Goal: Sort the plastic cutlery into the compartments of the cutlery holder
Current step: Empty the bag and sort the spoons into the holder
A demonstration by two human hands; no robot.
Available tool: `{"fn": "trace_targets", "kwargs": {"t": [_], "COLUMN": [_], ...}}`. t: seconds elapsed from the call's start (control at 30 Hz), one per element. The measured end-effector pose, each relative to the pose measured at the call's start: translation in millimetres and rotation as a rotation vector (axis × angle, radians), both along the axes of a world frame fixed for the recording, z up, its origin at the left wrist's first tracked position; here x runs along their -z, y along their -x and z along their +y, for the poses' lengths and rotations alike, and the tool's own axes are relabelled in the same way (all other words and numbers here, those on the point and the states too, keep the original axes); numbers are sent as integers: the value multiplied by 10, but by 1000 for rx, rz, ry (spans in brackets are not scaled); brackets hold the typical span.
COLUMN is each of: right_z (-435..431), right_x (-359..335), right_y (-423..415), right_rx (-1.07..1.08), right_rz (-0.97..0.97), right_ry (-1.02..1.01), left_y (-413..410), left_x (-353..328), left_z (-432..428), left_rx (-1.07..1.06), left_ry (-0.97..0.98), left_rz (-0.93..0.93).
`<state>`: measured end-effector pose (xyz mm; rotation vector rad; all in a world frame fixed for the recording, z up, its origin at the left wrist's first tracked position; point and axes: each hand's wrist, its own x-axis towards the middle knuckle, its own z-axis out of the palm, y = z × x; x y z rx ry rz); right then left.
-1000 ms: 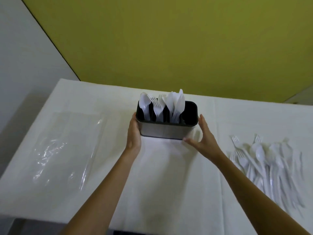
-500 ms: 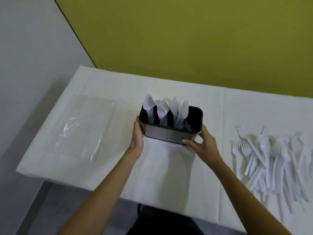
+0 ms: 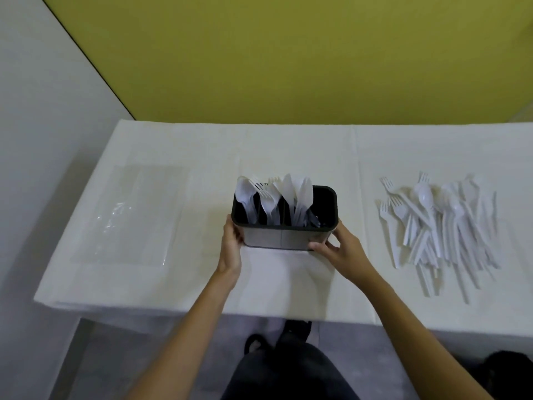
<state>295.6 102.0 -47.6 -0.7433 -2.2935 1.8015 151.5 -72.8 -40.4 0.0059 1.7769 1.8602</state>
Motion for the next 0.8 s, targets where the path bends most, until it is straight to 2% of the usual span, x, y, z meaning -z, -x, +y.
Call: {"fn": "trace_targets", "kwargs": {"t": [0.2, 0.33, 0.47, 0.6, 0.8], "right_z": [-85, -125, -63, 117, 516], "right_x": [-68, -204, -406, -550, -564], "right_y": [-43, -202, -445, -677, -1044], "right_rx": [-16, 37, 170, 295, 471], "right_rz": [-39, -79, -74, -54, 22], "right_ry": [-55, -113, -171, -235, -276], "left_y": [27, 147, 268, 179, -206], "left_x": [-49, -288, -785, -1166, -1272], "left_z": [-39, -85, 90, 333, 713], "left_rx": [54, 67, 13, 83, 220], "left_ry": [-31, -40, -8, 12, 50], "left_rz": [7, 84, 293, 548, 643]}}
